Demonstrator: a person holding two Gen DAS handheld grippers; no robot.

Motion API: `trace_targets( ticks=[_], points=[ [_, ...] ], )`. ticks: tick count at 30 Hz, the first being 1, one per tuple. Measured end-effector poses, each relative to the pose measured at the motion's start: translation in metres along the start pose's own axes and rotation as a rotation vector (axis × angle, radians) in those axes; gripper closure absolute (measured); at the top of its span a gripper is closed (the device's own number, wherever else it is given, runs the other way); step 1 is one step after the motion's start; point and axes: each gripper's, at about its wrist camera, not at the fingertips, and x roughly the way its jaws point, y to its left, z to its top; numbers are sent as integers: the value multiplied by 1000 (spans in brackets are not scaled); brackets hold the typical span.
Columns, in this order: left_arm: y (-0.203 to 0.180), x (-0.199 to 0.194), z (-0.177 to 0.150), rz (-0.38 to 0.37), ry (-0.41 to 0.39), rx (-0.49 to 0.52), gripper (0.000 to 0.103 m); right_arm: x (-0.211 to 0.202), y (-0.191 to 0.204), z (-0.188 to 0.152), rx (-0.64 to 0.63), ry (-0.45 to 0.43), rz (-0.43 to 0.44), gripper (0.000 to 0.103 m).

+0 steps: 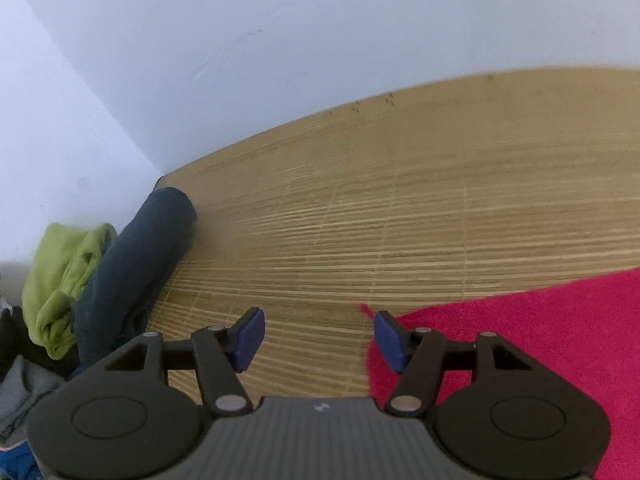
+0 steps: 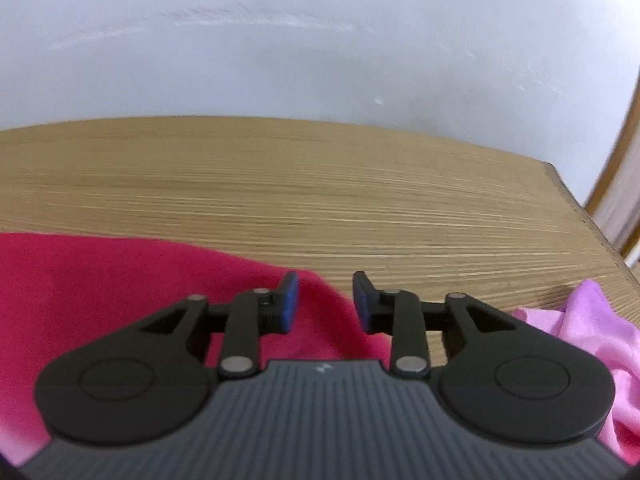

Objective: Fold clothes

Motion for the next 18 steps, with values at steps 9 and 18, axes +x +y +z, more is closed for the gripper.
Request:
trace_targets(
  ticks=[9,18],
  points=[
    [69,-72,-94,-160,2,-14,34,-106,74,-75,-224,87,304,48],
    [111,-137,-220,-260,26,83,33,-180,91,-134,-89,129,130,48]
  ],
)
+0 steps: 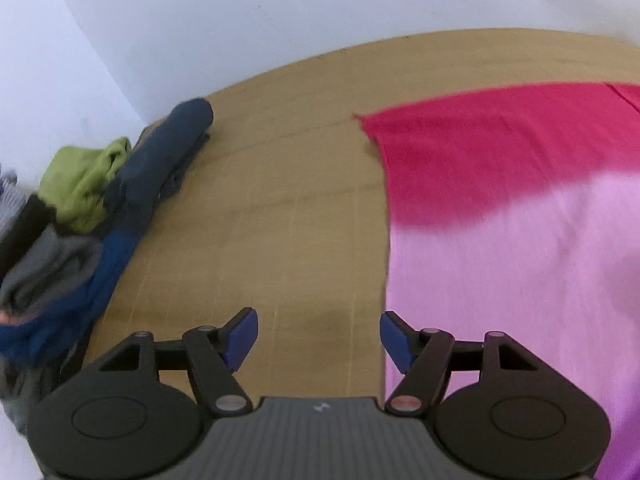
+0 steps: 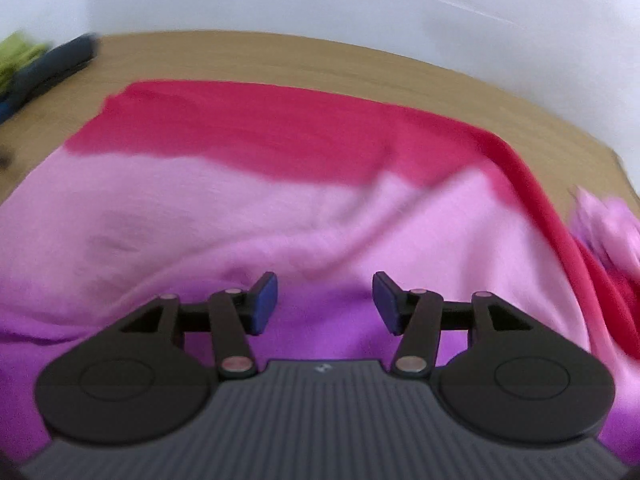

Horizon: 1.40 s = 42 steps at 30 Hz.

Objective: Fold clothes

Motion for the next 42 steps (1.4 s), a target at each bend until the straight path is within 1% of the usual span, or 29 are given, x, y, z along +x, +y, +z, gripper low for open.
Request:
trace_targets(
  ticks=[2,4,5,7,10,12,13,15,17,18,19,20,22,23,25,27,29,31,34,36,37,39,40,41,42],
  points=[
    [5,-11,-20,-39,4,15,33,-14,-6,-17,109,20,-79,48],
    [10,-21,-36,-51,-11,47,33,-29,-8,-32,183,34,-116,48],
    [12,-26,-45,-53,-16,58,33,-36,-6,-42,207,37,-113,48],
    [23,-33,-57,-84,-20,65,33,-49,0,-58,228,41,-107,48],
    [30,-40,-71,-149,-18,53,33,-59,9,-82,253,46,-159,48],
    [28,-46,-80,-171,-17,53,33,-63,5,-92,315,55,-182,48],
    [24,-50,-84,-176,-21,57,33,-58,1,-95,357,57,-177,48],
    [19,-56,-89,-186,-34,76,33,-47,-11,-93,451,48,-138,48],
    [14,-61,-93,-187,-46,96,33,-40,-15,-91,480,16,-147,49],
    [13,-63,-94,-182,-48,101,33,-36,-14,-88,475,5,-157,58],
    [13,-64,-96,-176,-50,105,33,-33,-12,-85,465,-2,-167,100],
    [12,-64,-98,-171,-44,100,33,-32,-11,-81,471,-1,-157,99],
    [11,-64,-102,-164,-31,83,33,-45,-9,-78,491,-56,-108,99],
    [10,-64,-104,-157,-18,72,33,-58,-7,-76,470,-89,-104,99],
    [11,-63,-108,-144,6,53,33,-90,-6,-76,408,-136,-124,99],
    [10,-64,-111,-130,16,37,33,-119,-11,-83,371,-145,-135,99],
    [9,-65,-113,-119,22,26,33,-141,-19,-95,343,-127,-149,99],
    [8,-66,-113,-114,28,17,33,-150,-27,-109,309,-78,-169,99],
    [4,-72,-114,-103,28,21,33,-145,-37,-135,287,44,-162,98],
    [4,-74,-114,-90,25,29,33,-134,-43,-149,295,147,-125,96],
    [2,-76,-114,-82,25,32,33,-133,-44,-151,284,168,-121,95],
    [0,-80,-113,-73,12,28,33,-134,-43,-152,251,187,-125,94],
    [-1,-83,-111,-70,2,28,33,-135,-43,-153,234,197,-127,88],
    [-1,-86,-109,-64,-12,30,33,-140,-44,-150,208,175,-142,84],
    [-2,-89,-105,-55,-28,35,32,-148,-47,-145,194,139,-156,77]
  ],
)
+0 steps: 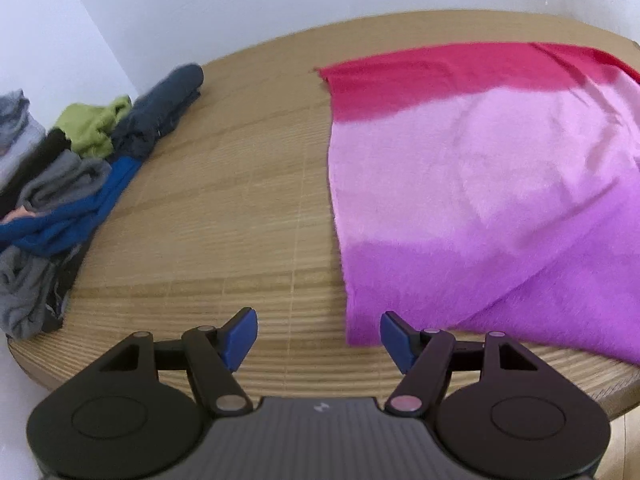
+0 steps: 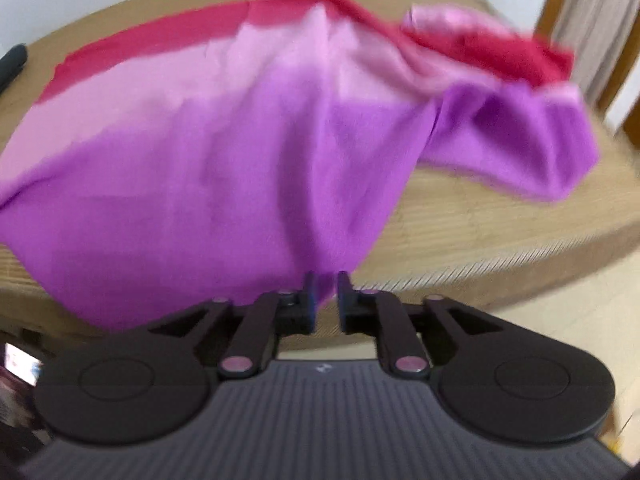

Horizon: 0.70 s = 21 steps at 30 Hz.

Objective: Fold clothes

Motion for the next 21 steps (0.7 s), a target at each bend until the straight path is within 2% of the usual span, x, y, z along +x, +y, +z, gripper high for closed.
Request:
trace_targets(
  ticks=[2,4,6,9,12,17,21],
  points=[
    [-2,-3,12,17,-36,13,32,-15,-8,13,-2,-84,-4,68],
    [-6,-4,30,25,-73,24,29,-23,-16,32,4,-173,19,46],
    [-8,4,54,17,-94,30,28,-15,-14,59,-12,-222,38,38],
    [-9,29,93,-9,-117,36,27,19,3,100,-65,-238,75,38],
    [-5,69,134,-60,-126,13,27,70,25,142,-68,-207,97,38],
    [8,155,202,-129,-106,-60,27,143,31,194,-12,-146,31,38],
    [15,212,238,-155,-53,-138,27,190,17,229,70,-125,-34,38]
  ],
)
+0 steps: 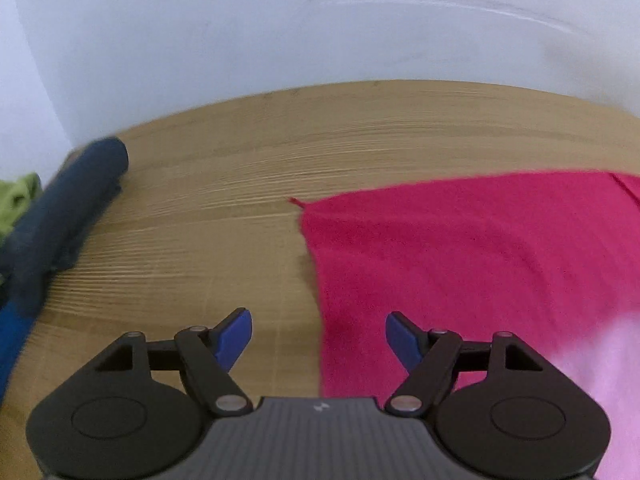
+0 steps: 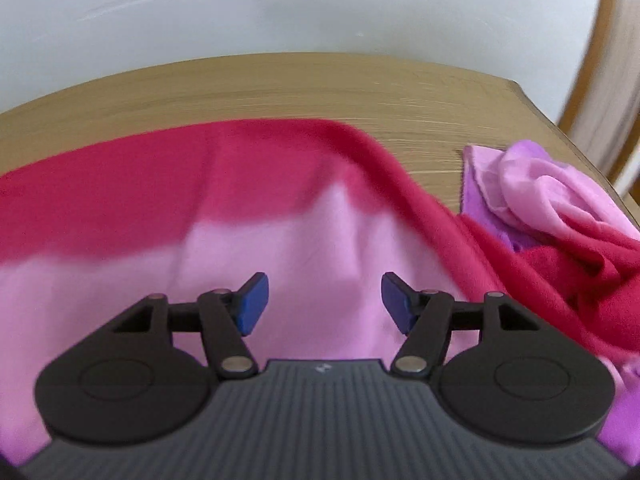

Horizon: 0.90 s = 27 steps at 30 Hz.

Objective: Fold clothes

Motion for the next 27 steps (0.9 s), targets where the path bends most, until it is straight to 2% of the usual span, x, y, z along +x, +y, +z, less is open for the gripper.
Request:
trace_targets(
  ticks=[5,8,9,10,12,14,15,16,19,22,27],
  points=[
    [0,31,12,-166,36,-67,25,42,-5,21,7,36,-9,38],
    [-18,37,15,-130,5,-18,27,64,-5,30,-29,58,-3,37],
    [-21,38,17,-131,-4,-17,37,69,-6,32,-25,53,1,29],
    [-23,39,20,-135,-11,-18,46,74,-6,34,-21,48,6,27],
    [-27,41,29,-130,-7,-25,100,83,-11,39,20,50,63,26],
    [-32,42,33,-91,7,-42,100,89,-8,44,-6,30,102,41],
    [-35,44,36,-44,1,-28,100,90,-4,47,-42,14,119,67],
    [-38,47,38,12,-9,-6,100,92,1,51,-61,9,130,99],
    [-34,62,48,117,-19,23,100,101,20,64,-115,-10,134,99],
    [-27,87,69,214,-18,60,100,119,45,76,-181,-37,93,99],
    [-13,127,105,311,-24,54,100,151,78,103,-216,-63,45,99]
  ],
)
